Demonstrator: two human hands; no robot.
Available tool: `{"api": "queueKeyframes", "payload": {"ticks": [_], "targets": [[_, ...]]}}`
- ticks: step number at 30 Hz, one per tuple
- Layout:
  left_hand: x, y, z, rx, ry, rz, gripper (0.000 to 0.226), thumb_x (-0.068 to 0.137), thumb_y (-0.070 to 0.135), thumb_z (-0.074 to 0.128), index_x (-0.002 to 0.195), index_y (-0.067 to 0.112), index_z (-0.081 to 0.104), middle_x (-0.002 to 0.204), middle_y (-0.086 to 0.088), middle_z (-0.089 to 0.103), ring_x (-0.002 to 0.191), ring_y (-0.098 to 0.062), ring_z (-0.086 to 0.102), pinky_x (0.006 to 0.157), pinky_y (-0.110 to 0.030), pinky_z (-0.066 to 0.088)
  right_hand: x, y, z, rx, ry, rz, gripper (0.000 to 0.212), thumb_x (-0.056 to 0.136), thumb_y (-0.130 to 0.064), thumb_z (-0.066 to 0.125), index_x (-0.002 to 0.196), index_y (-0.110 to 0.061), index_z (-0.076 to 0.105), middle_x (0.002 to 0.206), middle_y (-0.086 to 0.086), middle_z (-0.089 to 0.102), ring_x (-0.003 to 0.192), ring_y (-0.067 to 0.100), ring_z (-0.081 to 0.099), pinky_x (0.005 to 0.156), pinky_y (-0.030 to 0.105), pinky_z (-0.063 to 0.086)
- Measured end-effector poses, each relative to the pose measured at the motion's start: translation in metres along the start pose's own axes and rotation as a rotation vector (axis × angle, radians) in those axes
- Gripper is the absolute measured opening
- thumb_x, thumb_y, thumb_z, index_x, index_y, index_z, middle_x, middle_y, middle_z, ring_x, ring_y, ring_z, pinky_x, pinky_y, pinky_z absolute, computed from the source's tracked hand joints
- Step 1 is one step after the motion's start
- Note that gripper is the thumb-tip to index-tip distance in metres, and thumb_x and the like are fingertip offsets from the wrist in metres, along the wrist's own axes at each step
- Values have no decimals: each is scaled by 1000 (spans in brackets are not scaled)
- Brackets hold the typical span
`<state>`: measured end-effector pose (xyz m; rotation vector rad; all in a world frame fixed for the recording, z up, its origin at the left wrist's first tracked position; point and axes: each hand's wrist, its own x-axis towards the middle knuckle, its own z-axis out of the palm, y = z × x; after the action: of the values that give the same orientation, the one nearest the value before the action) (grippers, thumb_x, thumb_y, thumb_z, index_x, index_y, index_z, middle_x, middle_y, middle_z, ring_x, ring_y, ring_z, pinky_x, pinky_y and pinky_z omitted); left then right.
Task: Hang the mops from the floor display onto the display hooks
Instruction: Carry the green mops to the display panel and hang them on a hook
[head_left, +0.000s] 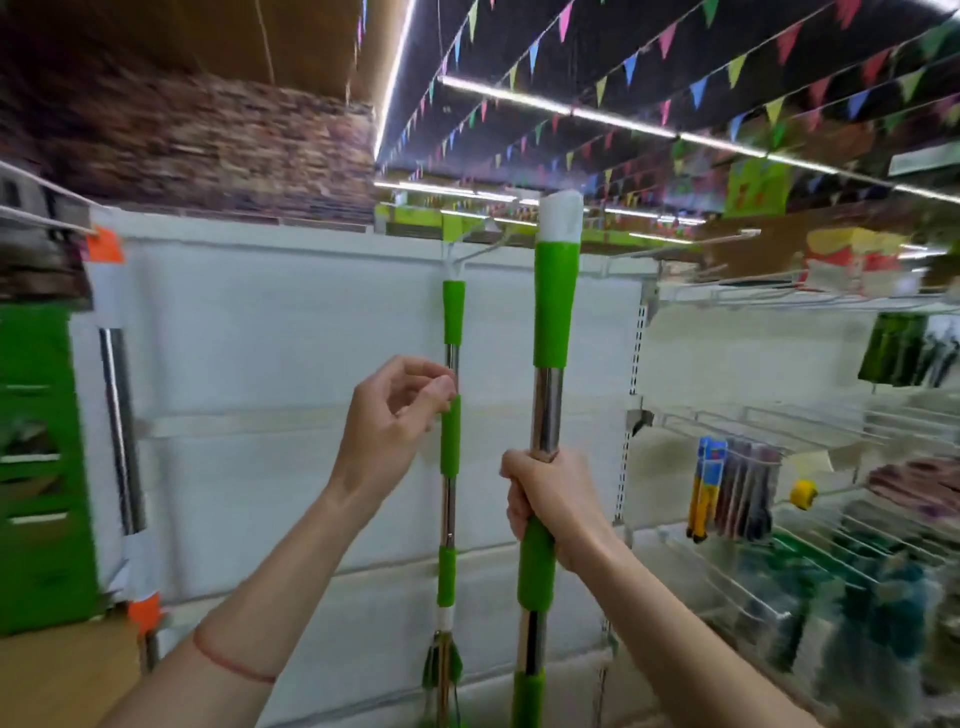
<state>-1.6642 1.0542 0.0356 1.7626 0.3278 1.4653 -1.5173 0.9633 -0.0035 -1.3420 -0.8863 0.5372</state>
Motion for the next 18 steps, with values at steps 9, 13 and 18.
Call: {"api": "queueKeyframes", "payload": {"ticks": [9,13,18], "targets": [[17,-7,9,57,70,-6,17,85,33,67,96,20,73,86,-2,79,84,-16,74,72,-31,57,36,11,1,-47,-94,1,21,74,-13,60,57,-16,49,46,12,46,38,24,43,54,38,40],[20,-11,1,66,100,-10,19,86,35,67,97,21,73,88,-2,79,86,-17,74,72,-29,55,49,13,5,-94,-117,2,27,76,-16,59,51,-19,49,47,14,48,42,25,45,58,38,44],[21,-14,-9,84,126,-22,20,85,35,67,98,21,73,90,-2,79,87,-19,75,74,-31,56,64,9,14,-85,-145,45,21,79,-13,59,60,-16,51,47,9,47,38,23,43,51,34,40]]}}
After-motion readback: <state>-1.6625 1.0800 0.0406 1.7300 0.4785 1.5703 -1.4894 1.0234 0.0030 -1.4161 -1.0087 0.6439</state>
